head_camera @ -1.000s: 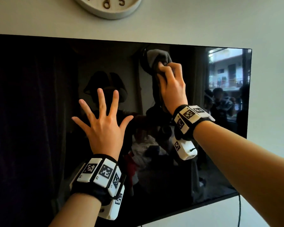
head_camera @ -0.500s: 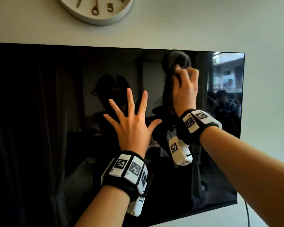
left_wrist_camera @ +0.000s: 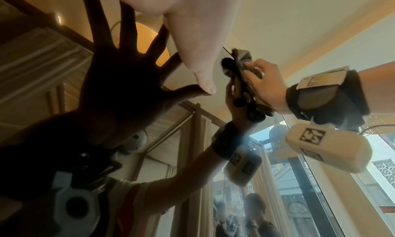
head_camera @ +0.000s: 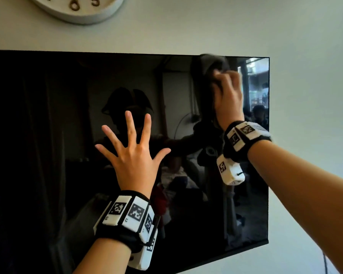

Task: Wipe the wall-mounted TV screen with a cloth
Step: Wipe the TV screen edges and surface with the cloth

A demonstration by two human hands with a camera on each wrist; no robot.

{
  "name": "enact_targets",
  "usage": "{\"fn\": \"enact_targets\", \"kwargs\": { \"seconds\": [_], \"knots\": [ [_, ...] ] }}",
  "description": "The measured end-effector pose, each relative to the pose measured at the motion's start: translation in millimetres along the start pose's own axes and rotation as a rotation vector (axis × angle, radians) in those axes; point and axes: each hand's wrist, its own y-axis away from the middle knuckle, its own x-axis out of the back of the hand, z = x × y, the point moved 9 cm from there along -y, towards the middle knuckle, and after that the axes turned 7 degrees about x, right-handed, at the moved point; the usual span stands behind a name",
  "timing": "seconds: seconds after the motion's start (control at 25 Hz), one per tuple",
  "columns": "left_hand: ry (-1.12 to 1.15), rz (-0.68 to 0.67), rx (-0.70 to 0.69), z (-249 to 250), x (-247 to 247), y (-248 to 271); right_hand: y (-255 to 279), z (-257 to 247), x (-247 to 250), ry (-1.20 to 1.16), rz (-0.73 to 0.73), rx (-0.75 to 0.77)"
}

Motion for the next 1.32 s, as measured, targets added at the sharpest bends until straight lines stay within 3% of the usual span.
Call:
{"fn": "enact_targets", "kwargs": {
  "seconds": [0.08,0.2,0.24,0.32,0.36,0.48,0.52,0.64,0.68,0.8,0.84,0.92,0.96,1.08,1.12,1.24,1.32],
  "knots": [
    [-0.013,-0.002,-0.007,-2,1,0,-4,15,14,0.025,0.117,-0.104],
    [-0.035,0.0,-0.022,0,0,0,4,-3,-8,0.039,-0.088,0.136],
    [-0.043,0.002,-0.025,0,-1,1,0,5,-4,0.031,-0.077,0.115],
    [-0.051,0.005,-0.028,0,-1,1,-7,35,18,0.022,0.097,-0.094],
    [-0.051,0.005,-0.028,0,-1,2,-5,37,22,0.038,0.136,-0.122],
    [-0.053,0.01,-0.032,-1,0,3,6,11,0,0.045,-0.104,0.146],
    [-0.054,0.009,-0.032,-1,0,5,1,17,3,0.053,-0.114,0.142],
    [-0.05,-0.001,-0.021,0,-2,7,-11,61,37,0.035,0.144,-0.18],
    [-0.043,-0.004,-0.015,0,-2,7,-9,56,34,0.046,0.136,-0.145],
    [-0.011,-0.022,0.005,2,-2,8,2,33,15,0.044,-0.086,0.143],
    [-0.002,-0.029,0.015,3,-2,11,-7,49,23,0.049,-0.049,0.079],
    [0.015,-0.044,0.028,8,-4,17,-13,89,49,0.006,0.165,-0.218],
    [0.026,-0.047,0.023,15,-5,20,-8,93,52,0.012,0.209,-0.267],
    [0.046,-0.053,-0.042,48,-12,26,11,63,32,0.035,0.028,-0.003],
    [0.044,-0.057,-0.066,60,-16,27,10,66,35,0.028,0.015,0.014],
    [-0.002,-0.077,-0.091,80,-30,31,9,101,63,-0.002,0.24,-0.223],
    [-0.022,-0.082,-0.085,80,-36,34,27,81,51,0.016,0.127,-0.098]
  ]
}}
